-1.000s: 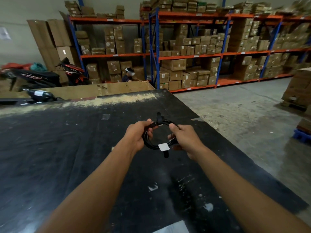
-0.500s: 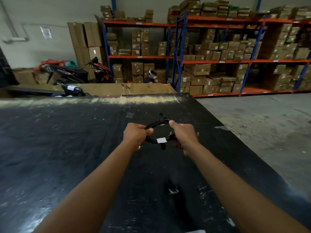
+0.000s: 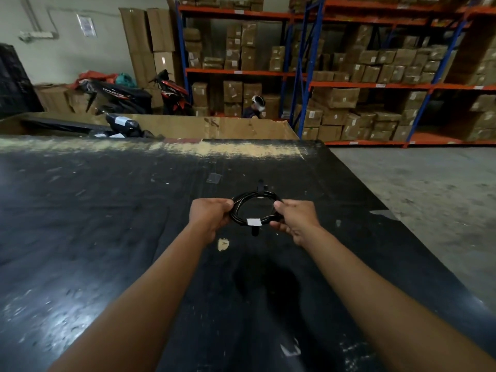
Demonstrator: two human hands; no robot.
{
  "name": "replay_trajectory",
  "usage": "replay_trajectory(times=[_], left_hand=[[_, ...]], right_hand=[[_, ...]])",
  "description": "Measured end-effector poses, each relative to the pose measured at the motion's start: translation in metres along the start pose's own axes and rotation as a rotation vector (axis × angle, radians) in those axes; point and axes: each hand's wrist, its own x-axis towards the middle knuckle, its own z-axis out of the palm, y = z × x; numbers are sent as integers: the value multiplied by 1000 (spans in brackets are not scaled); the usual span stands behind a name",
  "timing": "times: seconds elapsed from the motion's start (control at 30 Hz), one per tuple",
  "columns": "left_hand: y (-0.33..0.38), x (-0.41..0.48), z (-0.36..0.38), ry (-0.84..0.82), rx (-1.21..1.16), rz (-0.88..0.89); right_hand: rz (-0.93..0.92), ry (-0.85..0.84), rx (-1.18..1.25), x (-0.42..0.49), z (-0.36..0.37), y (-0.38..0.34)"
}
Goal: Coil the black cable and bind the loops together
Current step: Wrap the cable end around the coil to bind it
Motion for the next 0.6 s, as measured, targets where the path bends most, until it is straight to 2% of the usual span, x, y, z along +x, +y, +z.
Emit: replay_trajectory(times=[0.13,0.33,0.6], left_hand=[[-16,28,0,75,112,-32],[-30,57,2,121,87,-13],[-51,89,-1,154,101,-61]], right_hand=[[18,14,-17,25,14,9],[8,122,-141,64,29,26],[18,161,-239,94,46,51]])
